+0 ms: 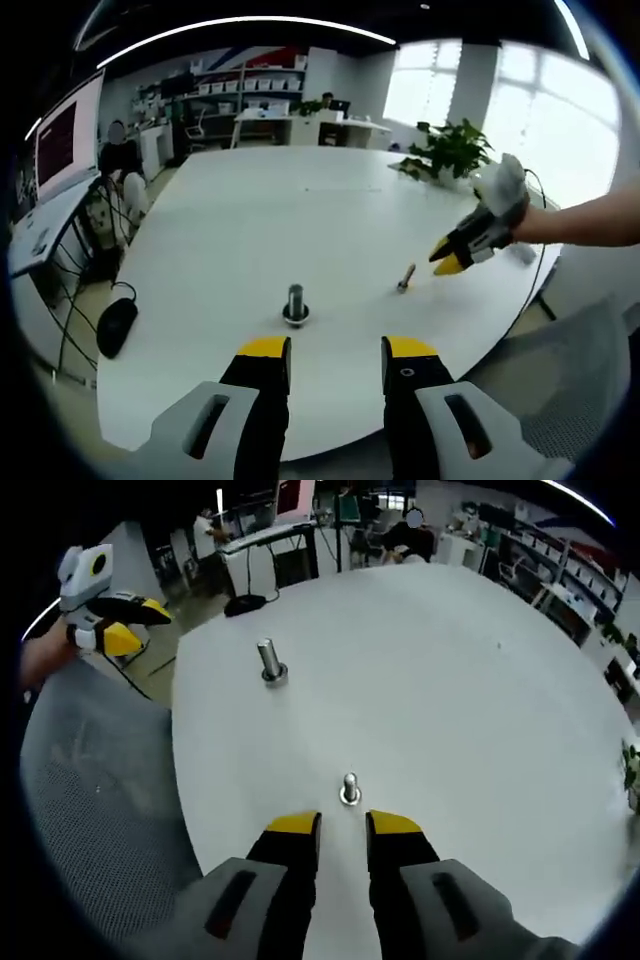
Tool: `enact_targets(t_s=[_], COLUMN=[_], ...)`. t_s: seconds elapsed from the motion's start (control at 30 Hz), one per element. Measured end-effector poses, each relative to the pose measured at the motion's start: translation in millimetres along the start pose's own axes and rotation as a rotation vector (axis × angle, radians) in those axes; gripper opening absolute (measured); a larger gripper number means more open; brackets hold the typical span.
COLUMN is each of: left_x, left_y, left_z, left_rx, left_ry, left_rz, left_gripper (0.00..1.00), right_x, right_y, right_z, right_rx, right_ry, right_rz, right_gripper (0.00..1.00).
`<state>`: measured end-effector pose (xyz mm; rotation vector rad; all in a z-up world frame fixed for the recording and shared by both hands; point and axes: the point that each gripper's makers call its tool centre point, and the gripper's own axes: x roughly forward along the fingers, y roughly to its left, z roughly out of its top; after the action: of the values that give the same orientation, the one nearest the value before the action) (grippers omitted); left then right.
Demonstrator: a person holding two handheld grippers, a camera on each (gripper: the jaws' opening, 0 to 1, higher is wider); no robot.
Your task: Place the washer onto the threaded stud by aligning its center hole with the stud, sliding it down to the base, and recovering from edge contact or off-axis alignment until the washer reaches the visible bottom stop.
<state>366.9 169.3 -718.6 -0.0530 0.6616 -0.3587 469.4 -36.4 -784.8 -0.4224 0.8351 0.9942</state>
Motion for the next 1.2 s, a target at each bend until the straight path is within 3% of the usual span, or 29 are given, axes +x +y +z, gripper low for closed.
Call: enact_targets(t_s=[0.17, 0.3, 0.4, 0.5, 0.63, 0.77, 0.83, 0.97, 1.2], left_x=[0, -1, -2, -3, -3, -6, -7, -9, -12], left_y=[-0.2, -0.7, 1.2, 2.7, 0.4, -2.0, -4.4, -9.1, -21.9], left_z=[-0.2, 2.9, 4.6, 6.7, 9.0, 15.3, 20.3, 27.0, 42.8], left_rx=[0.008, 0.009, 0.006, -0.006, -0.003, 0.005, 0.000, 0.024, 0.049], left_ry=[0.002, -0.014, -0.022, -0.035, -0.046, -0.071, -0.095, -0.118, -0.172], left_rz=[0.002, 0.003, 0.010, 0.011, 0.005, -0.004, -0.018, -0.030, -0.094], left_gripper=[0.34, 0.34, 0.35, 0.35, 0.35, 0.35, 0.35, 0.34, 0.35], right_x=[-14, -29, -40, -51, -60, -73, -84, -107, -138], right_y=[8, 13, 15, 21, 24, 27, 23, 27, 36], right_z=[-0.7, 16.7, 28.9, 34.6, 32.9, 35.0, 37.7, 42.3, 28.7], right_rx=[0.047, 0.071, 0.104, 0.179, 0.202, 0.217, 0.227, 0.351, 0.343], right_ry=[-0.044, -0.158, -0.240, -0.301, -0.325, -0.379, -0.424, -0.514, -0.524], right_rz=[-0.001, -0.023, -0.044, -0.032, -0.045, -0.096, -0.157, -0.186, -0.288], right_gripper=[0.24, 0.27, 0.36, 0.37, 0.39, 0.44, 0.47, 0.45, 0.43])
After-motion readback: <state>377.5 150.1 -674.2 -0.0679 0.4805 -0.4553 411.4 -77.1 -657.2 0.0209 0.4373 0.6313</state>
